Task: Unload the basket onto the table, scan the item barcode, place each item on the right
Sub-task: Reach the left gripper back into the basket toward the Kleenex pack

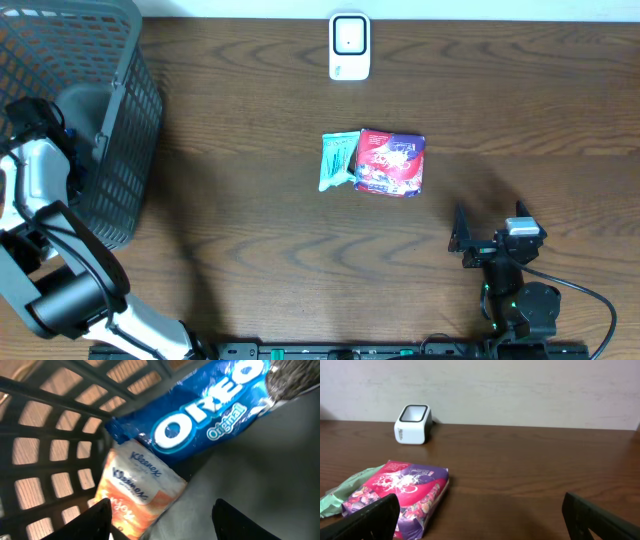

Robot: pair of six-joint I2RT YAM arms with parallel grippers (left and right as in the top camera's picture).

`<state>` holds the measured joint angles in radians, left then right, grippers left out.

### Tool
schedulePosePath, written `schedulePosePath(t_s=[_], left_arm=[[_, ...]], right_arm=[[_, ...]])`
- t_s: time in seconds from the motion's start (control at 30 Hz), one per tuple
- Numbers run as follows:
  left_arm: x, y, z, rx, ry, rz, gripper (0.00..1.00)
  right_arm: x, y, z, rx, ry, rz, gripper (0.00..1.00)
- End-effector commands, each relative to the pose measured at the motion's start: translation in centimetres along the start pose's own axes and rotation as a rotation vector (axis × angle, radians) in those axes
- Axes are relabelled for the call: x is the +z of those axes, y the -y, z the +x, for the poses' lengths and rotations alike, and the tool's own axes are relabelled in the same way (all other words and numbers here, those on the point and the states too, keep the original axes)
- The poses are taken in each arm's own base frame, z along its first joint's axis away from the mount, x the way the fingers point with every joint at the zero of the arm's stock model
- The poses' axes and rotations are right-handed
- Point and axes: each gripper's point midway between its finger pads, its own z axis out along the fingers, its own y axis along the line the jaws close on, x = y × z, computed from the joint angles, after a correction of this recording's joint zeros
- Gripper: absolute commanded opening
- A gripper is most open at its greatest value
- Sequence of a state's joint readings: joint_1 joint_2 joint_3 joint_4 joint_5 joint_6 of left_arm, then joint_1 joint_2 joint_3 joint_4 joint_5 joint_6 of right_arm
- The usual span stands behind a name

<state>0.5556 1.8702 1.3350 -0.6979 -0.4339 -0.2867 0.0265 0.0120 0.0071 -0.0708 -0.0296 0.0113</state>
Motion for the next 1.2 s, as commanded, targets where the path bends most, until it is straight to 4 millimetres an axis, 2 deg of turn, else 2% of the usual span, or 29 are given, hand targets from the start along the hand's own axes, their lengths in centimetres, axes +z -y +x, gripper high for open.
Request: schedulePosePath(t_s=[0.0,0.3,0.57,0.77,1.17], left_arm=[[1.2,-0.2,0.5,0.025,-0.021,-0.034,0.65],[1.3,-0.3,0.1,0.012,-0.01,-0.031,0.65],[1.8,-1.4,0.0,-0.016,-0.023,-0.04,0.64],[1.9,-0.6,0.2,-0.025,-0.038,0.013,0.64],[1.9,-0.6,0.1,-0.026,-0.035,0.014,0.65]], right_arm=[[0.0,0.0,0.0,0.01,0.0,0.001,0.99],[0.0,0.0,0.0,0.01,0.0,0.001,0.99],[0.0,0.0,0.0,0.01,0.0,0.001,0.99],[0.0,0.0,0.0,0.01,0.0,0.001,0.99],[0.0,0.0,0.0,0.01,0.0,0.001,0.99]])
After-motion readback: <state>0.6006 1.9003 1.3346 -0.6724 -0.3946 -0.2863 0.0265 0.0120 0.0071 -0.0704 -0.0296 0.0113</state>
